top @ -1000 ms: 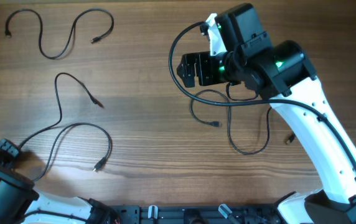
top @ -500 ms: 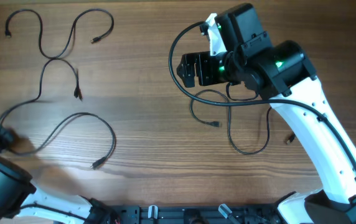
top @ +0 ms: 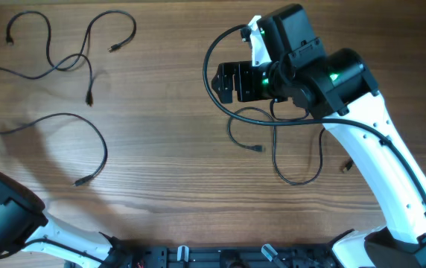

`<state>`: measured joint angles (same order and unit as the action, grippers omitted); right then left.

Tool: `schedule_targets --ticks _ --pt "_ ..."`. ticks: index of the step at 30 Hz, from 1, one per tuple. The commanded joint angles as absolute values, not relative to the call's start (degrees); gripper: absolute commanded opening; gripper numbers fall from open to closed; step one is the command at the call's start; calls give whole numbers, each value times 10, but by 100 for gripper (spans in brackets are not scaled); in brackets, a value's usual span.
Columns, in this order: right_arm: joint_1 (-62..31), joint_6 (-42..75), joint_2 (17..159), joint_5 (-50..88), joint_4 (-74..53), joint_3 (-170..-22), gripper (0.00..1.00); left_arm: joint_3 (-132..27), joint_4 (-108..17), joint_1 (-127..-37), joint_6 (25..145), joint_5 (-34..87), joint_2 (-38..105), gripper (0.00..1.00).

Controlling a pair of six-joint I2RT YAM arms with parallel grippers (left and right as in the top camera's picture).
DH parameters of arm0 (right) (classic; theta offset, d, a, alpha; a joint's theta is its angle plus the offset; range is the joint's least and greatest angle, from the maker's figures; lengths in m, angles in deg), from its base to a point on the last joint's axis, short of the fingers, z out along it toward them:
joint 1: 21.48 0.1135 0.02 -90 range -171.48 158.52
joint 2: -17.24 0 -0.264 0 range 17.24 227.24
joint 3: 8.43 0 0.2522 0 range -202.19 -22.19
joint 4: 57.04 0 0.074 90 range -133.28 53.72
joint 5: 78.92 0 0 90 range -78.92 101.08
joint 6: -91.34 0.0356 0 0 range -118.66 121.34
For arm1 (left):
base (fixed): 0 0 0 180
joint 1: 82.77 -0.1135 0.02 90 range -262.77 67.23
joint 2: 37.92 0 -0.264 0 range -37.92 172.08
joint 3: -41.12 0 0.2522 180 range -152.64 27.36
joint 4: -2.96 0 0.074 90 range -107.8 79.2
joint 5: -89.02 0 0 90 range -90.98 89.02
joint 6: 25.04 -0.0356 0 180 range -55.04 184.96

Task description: Untangle cables

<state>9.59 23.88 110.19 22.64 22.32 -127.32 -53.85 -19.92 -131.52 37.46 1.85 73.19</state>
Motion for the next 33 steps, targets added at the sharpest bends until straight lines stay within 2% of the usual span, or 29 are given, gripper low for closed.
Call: schedule_targets --ticks 1,2,3,5,7,8,9,12,17,22,26,29,33 --pt "96 258 1107 228 228 -1274 100 -547 -195 -1318 337 117 751 4" --pt "96 258 1107 228 228 -1274 100 -547 -193 -1318 337 131 757 5" --pt "96 258 1107 228 228 -1274 100 -547 -188 -1318 337 131 762 12" --pt "96 257 1107 228 232 -1274 100 -547 -186 -1318 337 128 766 17" --pt "96 257 1107 228 235 -1274 100 -547 -181 -1321 337 121 766 47" --pt "96 258 1107 228 235 -1274 100 -547 -180 -1322 339 116 765 84" --pt "96 258 1107 228 234 -1274 100 -547 -181 -1322 342 111 765 100" --pt "96 258 1107 228 236 -1274 100 -547 -173 -1317 404 115 758 100" --pt "96 257 1107 230 234 -1274 100 -547 -157 -1281 518 247 732 100" --pt "96 257 1107 230 226 -1274 100 -547 -218 -1174 744 287 731 100" --pt "96 257 1107 230 235 -1274 100 -547 -258 -1080 789 339 731 100" --pt "96 257 1107 230 237 -1274 100 -547 -258 -1012 772 260 731 100" --pt "96 257 1107 230 236 -1274 100 -547 -272 -928 801 73 738 100"
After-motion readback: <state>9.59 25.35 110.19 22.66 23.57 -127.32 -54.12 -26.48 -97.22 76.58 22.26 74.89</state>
